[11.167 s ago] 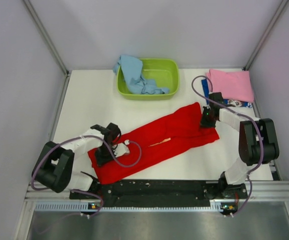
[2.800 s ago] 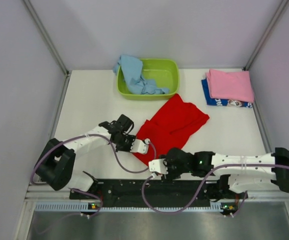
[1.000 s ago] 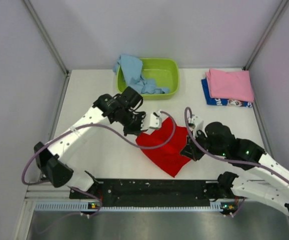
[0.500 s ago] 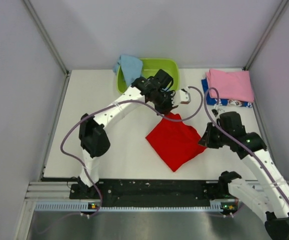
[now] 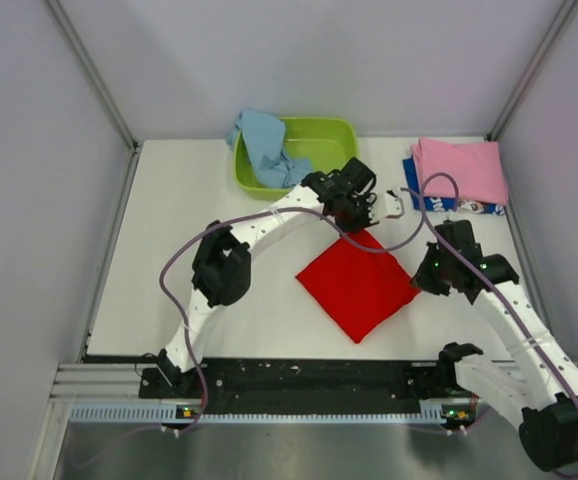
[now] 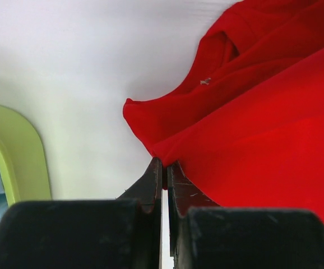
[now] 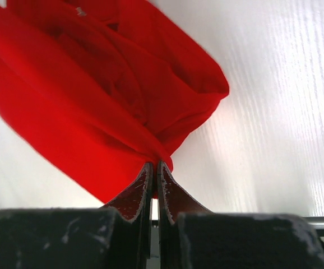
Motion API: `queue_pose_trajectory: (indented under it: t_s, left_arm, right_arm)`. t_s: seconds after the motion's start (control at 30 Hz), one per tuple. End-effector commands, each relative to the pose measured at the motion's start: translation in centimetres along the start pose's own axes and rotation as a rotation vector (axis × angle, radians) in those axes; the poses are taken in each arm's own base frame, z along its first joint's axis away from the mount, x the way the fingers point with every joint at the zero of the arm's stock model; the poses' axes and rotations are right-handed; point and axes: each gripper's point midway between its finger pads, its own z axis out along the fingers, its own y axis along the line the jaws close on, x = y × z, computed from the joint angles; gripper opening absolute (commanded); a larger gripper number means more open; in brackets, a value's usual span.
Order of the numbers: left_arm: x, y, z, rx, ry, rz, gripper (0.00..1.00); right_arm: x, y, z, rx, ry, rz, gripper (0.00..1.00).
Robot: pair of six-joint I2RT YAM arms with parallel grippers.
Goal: Fold and stack the t-shirts
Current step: Fold the long partially folded tshirt into a neat square
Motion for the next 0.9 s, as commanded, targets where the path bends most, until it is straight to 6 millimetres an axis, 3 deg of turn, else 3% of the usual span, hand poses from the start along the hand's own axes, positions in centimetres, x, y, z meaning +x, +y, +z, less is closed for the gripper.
queue_pose_trajectory:
  t_s: [0.0, 0.2, 0.4, 0.47, 0.57, 0.67, 0.77, 0.87]
  left_arm:
    - [-1.6, 3.4, 1.4, -0.138, -0.047, -0.012, 0.00]
    - [0.1, 4.4, 4.0, -0.194, 0.002, -0.056, 0.00]
    - [0.3, 5.0, 5.1, -0.218, 0.005, -0.069, 0.00]
    - [0.3, 5.2, 5.1, -0.232, 0.006, -0.089, 0.11]
    - [0.0, 5.7, 4.7, -0.264, 0.005, -0.103, 0.34]
    - [-0.1, 7.7, 3.0, -0.373, 0.026, -0.103, 0.50]
    - [-0.4, 9.3, 0.8, -0.455, 0.031, -0.096, 0.56]
    - [-1.2, 9.0, -1.4, -0.453, 0.007, -0.116, 0.59]
  right_arm:
    - [-1.9, -2.0, 1.5, 0.113, -0.077, 0.142, 0.00]
    - [-3.5, -2.8, 4.2, 0.145, -0.108, 0.170, 0.00]
    - [-4.5, -4.4, 6.2, 0.206, -0.131, 0.177, 0.00]
    - [-5.4, -4.6, 6.8, 0.214, -0.159, 0.163, 0.00]
    - [-6.5, -4.9, 8.4, 0.230, -0.169, 0.082, 0.15]
    - [-7.3, -6.0, 9.9, 0.272, -0.148, 0.030, 0.20]
    - [-9.2, -6.1, 10.3, 0.267, -0.154, -0.042, 0.25]
    - [-11.5, -5.8, 8.9, 0.272, -0.195, -0.080, 0.33]
